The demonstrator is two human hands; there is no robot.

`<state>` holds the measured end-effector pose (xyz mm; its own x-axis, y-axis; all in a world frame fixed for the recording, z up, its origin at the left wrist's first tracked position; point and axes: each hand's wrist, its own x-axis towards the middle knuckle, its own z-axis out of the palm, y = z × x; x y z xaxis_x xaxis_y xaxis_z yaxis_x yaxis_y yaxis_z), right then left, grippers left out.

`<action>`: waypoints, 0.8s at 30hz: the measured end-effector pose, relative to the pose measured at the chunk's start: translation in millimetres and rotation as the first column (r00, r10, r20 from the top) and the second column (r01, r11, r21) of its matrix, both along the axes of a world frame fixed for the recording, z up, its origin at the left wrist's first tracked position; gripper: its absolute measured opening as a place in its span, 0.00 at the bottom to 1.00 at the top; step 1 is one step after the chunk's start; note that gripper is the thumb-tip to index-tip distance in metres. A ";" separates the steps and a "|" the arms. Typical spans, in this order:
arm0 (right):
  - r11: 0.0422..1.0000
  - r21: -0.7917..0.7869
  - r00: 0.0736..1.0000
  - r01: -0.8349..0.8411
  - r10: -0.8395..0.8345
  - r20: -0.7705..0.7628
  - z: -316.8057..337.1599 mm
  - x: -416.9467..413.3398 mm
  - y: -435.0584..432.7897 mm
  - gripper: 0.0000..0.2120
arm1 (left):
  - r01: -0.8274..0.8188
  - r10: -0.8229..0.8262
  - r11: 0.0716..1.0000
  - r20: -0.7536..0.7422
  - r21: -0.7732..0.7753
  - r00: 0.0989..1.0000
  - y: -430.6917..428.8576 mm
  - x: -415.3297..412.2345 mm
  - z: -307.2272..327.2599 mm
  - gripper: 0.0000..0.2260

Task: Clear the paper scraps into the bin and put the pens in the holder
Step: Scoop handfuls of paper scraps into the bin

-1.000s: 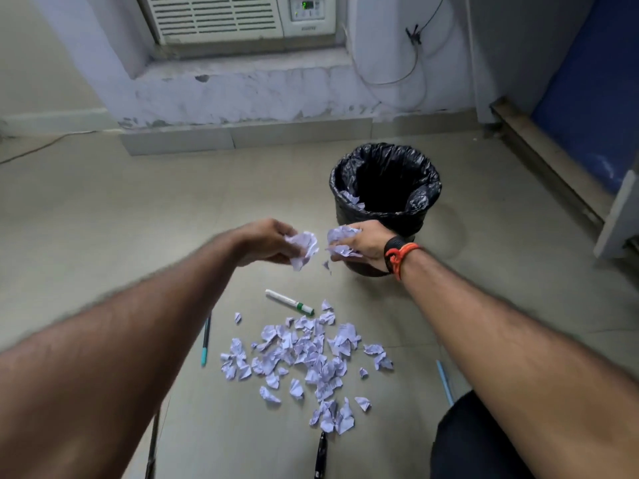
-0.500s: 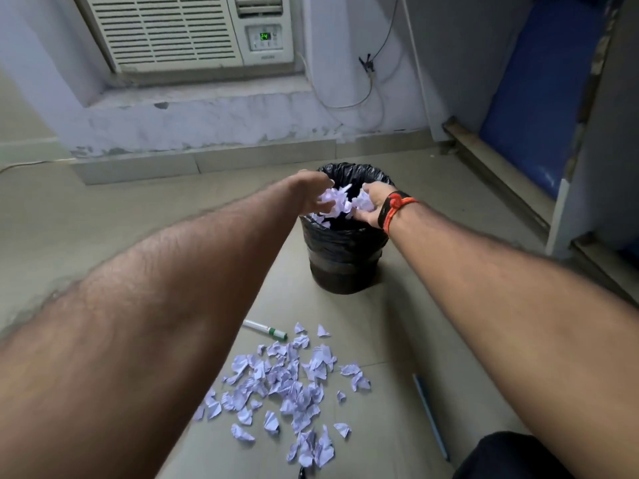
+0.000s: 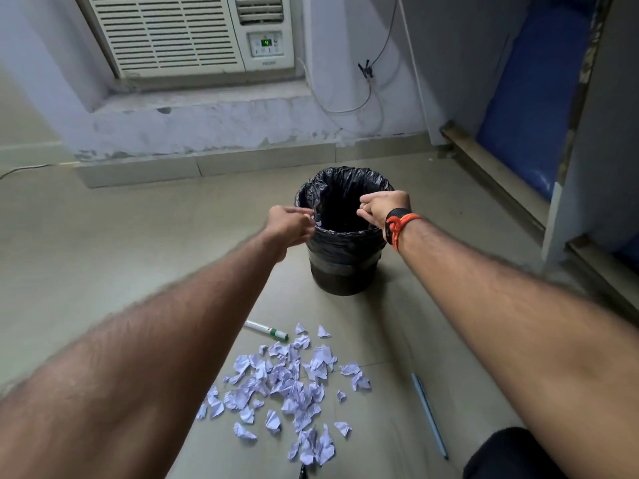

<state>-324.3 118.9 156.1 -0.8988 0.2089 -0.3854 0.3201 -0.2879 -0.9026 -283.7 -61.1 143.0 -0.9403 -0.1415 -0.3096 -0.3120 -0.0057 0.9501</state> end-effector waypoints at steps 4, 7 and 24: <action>0.967 0.250 0.998 0.046 -0.037 -0.041 -4.0 9.3 -12.5 0.09 | -0.047 0.050 0.997 0.049 -0.064 0.998 -24.0 21.0 -30.0 0.08; 0.957 0.286 0.994 -0.053 0.079 -0.080 -13.8 22.4 -27.3 0.08 | -0.084 0.089 0.994 0.077 -0.073 0.993 -37.6 38.4 -49.2 0.09; -0.079 0.675 0.623 -0.734 0.319 0.714 -199.8 171.8 -44.4 0.43 | 0.023 0.206 0.773 0.285 -0.634 0.936 -76.0 242.9 -206.7 0.20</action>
<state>-152.5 74.4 -43.7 -0.8177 0.0609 -0.5723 0.1654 0.9773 -0.1323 -40.8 -137.1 -63.7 -0.7745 -0.4891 -0.4011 -0.6260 0.5013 0.5974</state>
